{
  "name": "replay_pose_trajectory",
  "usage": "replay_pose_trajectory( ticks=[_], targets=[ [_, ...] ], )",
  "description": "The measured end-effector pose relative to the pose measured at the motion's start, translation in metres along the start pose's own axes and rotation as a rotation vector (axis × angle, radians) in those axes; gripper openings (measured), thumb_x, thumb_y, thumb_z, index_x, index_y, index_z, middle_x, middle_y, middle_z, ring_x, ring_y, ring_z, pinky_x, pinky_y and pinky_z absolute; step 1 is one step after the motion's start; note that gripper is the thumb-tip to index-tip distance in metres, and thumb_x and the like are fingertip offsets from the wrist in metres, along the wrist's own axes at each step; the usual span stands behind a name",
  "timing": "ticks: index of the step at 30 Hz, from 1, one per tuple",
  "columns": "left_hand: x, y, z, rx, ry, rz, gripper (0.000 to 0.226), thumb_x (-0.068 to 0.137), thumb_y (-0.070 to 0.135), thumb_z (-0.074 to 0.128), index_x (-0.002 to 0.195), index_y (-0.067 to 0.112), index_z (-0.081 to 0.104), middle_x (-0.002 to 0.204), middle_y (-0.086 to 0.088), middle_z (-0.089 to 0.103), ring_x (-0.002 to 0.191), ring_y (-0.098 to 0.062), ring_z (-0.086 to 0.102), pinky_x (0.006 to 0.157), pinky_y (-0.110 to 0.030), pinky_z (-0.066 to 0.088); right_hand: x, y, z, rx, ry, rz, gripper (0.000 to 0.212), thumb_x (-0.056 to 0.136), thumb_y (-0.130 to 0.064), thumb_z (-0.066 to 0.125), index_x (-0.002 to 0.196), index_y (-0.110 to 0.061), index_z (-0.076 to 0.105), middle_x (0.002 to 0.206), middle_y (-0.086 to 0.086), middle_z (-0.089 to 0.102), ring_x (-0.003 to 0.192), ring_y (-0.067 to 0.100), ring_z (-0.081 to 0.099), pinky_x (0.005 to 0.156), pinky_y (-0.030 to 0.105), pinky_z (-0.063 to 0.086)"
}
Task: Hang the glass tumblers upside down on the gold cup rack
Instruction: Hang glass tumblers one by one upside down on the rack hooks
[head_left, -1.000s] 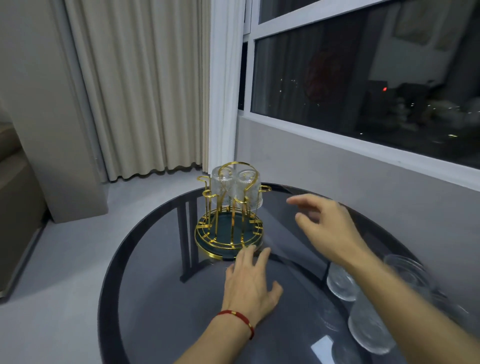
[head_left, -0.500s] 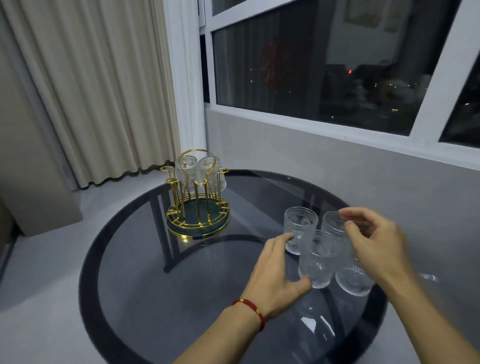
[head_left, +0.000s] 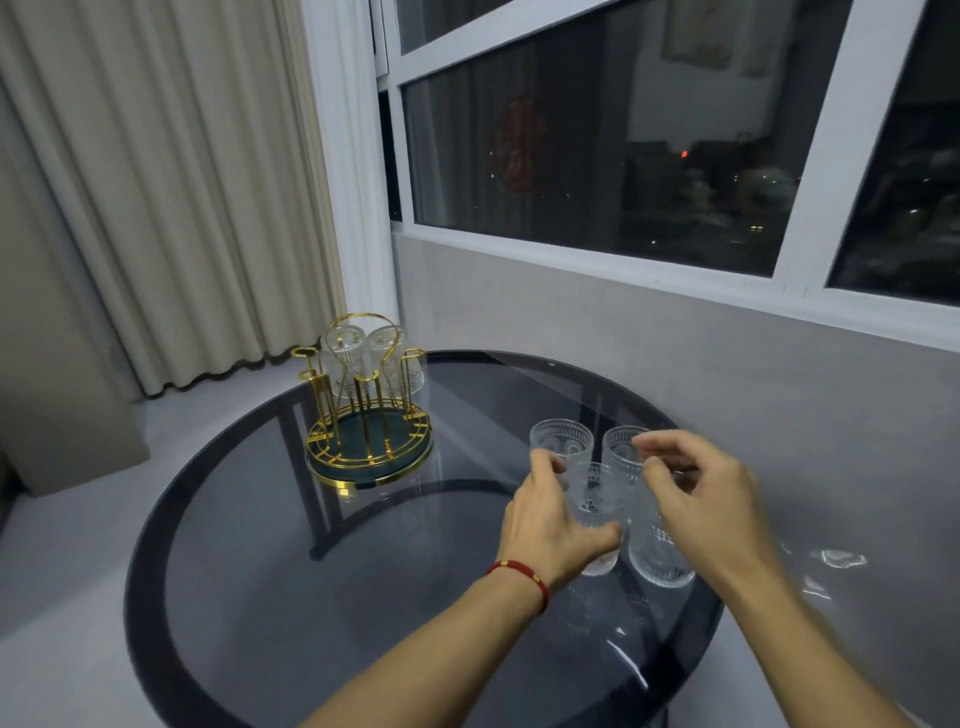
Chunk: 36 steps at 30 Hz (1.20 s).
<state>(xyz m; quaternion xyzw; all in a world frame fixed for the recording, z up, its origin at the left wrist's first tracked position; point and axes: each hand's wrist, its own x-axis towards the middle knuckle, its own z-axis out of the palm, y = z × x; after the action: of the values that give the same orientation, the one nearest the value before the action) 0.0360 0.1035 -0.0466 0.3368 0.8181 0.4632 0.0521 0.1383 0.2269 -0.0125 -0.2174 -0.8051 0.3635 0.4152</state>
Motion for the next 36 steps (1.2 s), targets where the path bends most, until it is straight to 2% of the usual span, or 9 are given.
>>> replay_pose_trajectory(
  ticks=[5, 7, 11, 14, 18, 22, 27, 33, 36],
  targets=[
    [0.002, -0.013, -0.029, -0.072, 0.079, 0.0, 0.088, 0.056, 0.054, 0.078, 0.133, 0.031, 0.04, 0.115, 0.008, 0.059, 0.104, -0.013, 0.058, 0.078, -0.016, 0.045, -0.002, -0.009, 0.006, 0.078, 0.004, -0.042, 0.025, 0.093, -0.01, 0.067, 0.097, -0.032, 0.079, 0.095, -0.015, 0.079, 0.085, 0.01, 0.073, 0.077, 0.035, 0.06],
    [0.005, -0.022, -0.053, -0.08, 0.136, 0.002, 0.093, 0.057, 0.054, 0.078, 0.14, 0.027, 0.045, 0.124, 0.01, 0.058, 0.111, -0.009, 0.057, 0.087, -0.016, 0.046, -0.004, -0.017, 0.022, 0.103, -0.057, -0.076, 0.021, 0.095, -0.02, 0.064, 0.099, -0.035, 0.078, 0.095, -0.018, 0.078, 0.087, 0.008, 0.073, 0.077, 0.026, 0.058],
    [0.005, -0.039, -0.096, -0.215, 0.266, -0.026, 0.069, 0.056, 0.055, 0.082, 0.117, 0.031, 0.061, 0.114, 0.013, 0.065, 0.103, 0.001, 0.062, 0.088, -0.021, 0.052, -0.01, -0.029, 0.064, 0.152, -0.266, -0.071, 0.02, 0.102, -0.026, 0.059, 0.115, -0.035, 0.071, 0.113, -0.018, 0.071, 0.104, -0.004, 0.065, 0.085, 0.009, 0.049],
    [0.004, -0.057, -0.114, -0.405, 0.334, -0.13, 0.067, 0.052, 0.056, 0.085, 0.109, 0.03, 0.06, 0.107, 0.009, 0.067, 0.094, 0.0, 0.066, 0.085, -0.024, 0.056, -0.012, -0.035, 0.106, 0.239, -0.467, 0.218, 0.034, 0.106, -0.042, 0.05, 0.137, -0.034, 0.059, 0.14, -0.009, 0.062, 0.123, 0.003, 0.061, 0.11, 0.032, 0.046],
    [0.008, -0.075, -0.12, -0.586, 0.363, -0.218, 0.075, 0.047, 0.053, 0.087, 0.111, 0.023, 0.061, 0.107, 0.002, 0.067, 0.094, -0.01, 0.067, 0.093, -0.05, 0.058, -0.018, -0.048, 0.151, 0.867, -0.538, 0.653, 0.035, 0.106, -0.035, 0.053, 0.137, -0.019, 0.058, 0.133, 0.014, 0.072, 0.108, 0.031, 0.074, 0.09, 0.052, 0.061],
    [0.012, -0.093, -0.143, -0.656, 0.239, -0.235, 0.077, 0.057, 0.051, 0.086, 0.124, 0.026, 0.058, 0.129, -0.004, 0.061, 0.115, -0.019, 0.065, 0.093, -0.045, 0.06, -0.011, -0.06, 0.17, 0.979, -0.463, 0.613, 0.049, 0.089, -0.033, 0.07, 0.129, -0.006, 0.063, 0.122, 0.014, 0.079, 0.107, 0.03, 0.078, 0.078, 0.038, 0.065],
    [0.008, -0.127, -0.164, -0.155, 0.206, -0.078, 0.068, 0.08, 0.051, 0.074, 0.14, 0.034, 0.048, 0.133, 0.013, 0.055, 0.119, -0.003, 0.055, 0.101, -0.031, 0.051, 0.006, -0.077, 0.169, 0.572, -0.263, 0.383, 0.076, 0.068, -0.046, 0.084, 0.137, -0.026, 0.061, 0.139, 0.003, 0.066, 0.128, 0.027, 0.064, 0.107, 0.054, 0.052],
    [0.019, -0.169, -0.168, 0.38, 0.168, -0.102, 0.065, 0.09, 0.019, 0.064, 0.15, 0.025, 0.039, 0.16, 0.002, 0.032, 0.149, -0.017, 0.025, 0.12, -0.039, 0.032, 0.056, -0.132, 0.178, 0.336, -0.279, 0.015, 0.075, 0.074, -0.058, 0.082, 0.143, -0.041, 0.057, 0.136, -0.002, 0.063, 0.123, 0.018, 0.061, 0.094, 0.034, 0.052],
    [0.023, -0.176, -0.164, 0.435, 0.164, -0.074, 0.068, 0.088, 0.023, 0.063, 0.151, 0.026, 0.039, 0.162, 0.002, 0.03, 0.153, -0.02, 0.016, 0.121, -0.042, 0.028, 0.083, -0.163, 0.198, 0.292, -0.289, -0.085, 0.07, 0.08, -0.053, 0.081, 0.144, -0.042, 0.056, 0.138, -0.001, 0.061, 0.123, 0.021, 0.061, 0.097, 0.043, 0.056]
  ],
)
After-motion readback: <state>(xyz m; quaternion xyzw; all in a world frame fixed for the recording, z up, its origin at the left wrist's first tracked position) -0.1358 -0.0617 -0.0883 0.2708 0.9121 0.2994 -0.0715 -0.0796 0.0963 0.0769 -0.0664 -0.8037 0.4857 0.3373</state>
